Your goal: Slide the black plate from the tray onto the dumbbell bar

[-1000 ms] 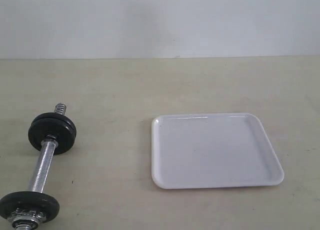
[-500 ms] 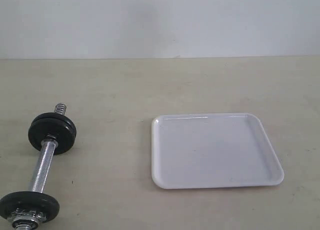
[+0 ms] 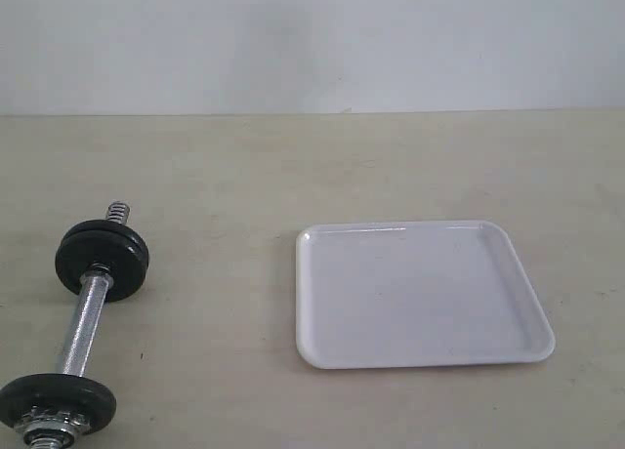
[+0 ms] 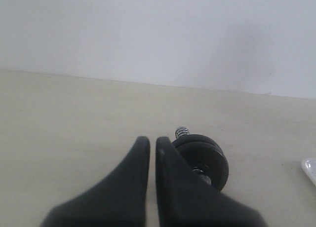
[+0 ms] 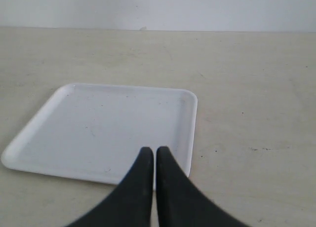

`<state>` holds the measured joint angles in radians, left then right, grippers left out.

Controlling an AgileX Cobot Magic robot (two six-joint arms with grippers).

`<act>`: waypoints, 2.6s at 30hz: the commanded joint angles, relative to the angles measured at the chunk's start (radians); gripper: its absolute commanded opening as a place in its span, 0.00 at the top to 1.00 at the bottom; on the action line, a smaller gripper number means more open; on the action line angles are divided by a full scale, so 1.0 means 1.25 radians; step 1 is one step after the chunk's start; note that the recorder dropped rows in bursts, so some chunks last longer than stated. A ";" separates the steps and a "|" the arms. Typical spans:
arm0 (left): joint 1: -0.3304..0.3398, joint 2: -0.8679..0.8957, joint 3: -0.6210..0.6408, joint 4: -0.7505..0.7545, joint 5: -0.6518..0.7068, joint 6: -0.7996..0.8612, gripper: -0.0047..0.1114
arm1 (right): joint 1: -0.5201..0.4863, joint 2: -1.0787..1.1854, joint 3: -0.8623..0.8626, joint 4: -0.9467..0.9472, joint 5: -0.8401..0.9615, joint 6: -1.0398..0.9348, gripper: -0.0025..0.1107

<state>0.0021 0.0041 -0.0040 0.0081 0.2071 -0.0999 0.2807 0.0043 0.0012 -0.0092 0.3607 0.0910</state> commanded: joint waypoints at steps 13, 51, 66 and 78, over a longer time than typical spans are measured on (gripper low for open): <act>0.003 -0.003 0.003 -0.001 -0.006 0.003 0.92 | -0.101 -0.003 -0.001 0.000 -0.004 0.003 0.98; 0.003 -0.003 0.003 -0.001 -0.006 0.003 0.92 | -0.143 -0.003 -0.001 0.000 -0.004 0.003 0.98; 0.003 -0.003 0.003 -0.001 -0.006 0.003 0.92 | -0.143 -0.003 -0.001 0.000 -0.004 0.003 0.98; 0.003 -0.003 0.003 -0.001 -0.006 0.003 0.92 | -0.143 -0.003 -0.001 0.000 -0.004 0.003 0.98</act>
<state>0.0021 0.0041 -0.0040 0.0081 0.2071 -0.0999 0.1061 0.0043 0.0012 -0.0092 0.3607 0.0910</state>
